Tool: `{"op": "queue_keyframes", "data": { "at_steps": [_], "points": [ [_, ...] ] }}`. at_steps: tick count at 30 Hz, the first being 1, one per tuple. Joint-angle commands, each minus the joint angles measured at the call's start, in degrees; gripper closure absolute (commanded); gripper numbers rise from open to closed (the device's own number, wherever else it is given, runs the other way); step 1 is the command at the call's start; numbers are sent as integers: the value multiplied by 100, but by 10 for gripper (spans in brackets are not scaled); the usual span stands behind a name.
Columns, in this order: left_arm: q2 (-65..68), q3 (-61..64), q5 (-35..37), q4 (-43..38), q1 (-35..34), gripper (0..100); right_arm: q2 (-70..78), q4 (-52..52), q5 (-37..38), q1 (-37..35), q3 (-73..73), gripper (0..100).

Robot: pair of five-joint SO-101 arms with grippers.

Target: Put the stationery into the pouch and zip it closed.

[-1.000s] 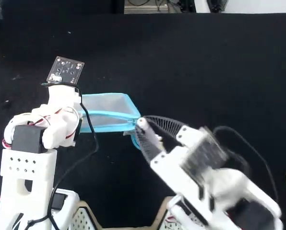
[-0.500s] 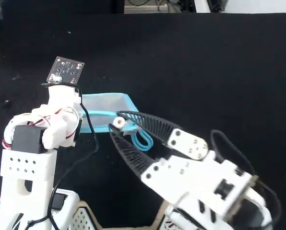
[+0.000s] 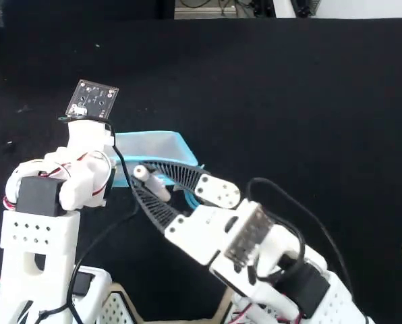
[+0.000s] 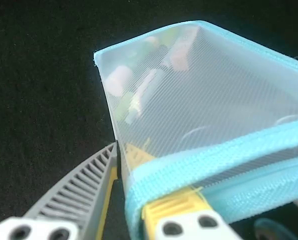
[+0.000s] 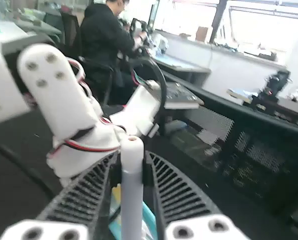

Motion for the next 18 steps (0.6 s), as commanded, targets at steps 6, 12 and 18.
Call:
{"op": "queue_keyframes", "data": {
  "at_steps": [6, 12, 18],
  "points": [
    [44, 92, -26, 35, -13, 970, -136, -633, -26, 448, -382, 987],
    [44, 92, -26, 35, -13, 970, -136, -730, -26, 79, -796, 987],
    [44, 92, -18, 26, -4, 970, -92, -1732, -26, 88, -479, 987]
  ]
}}
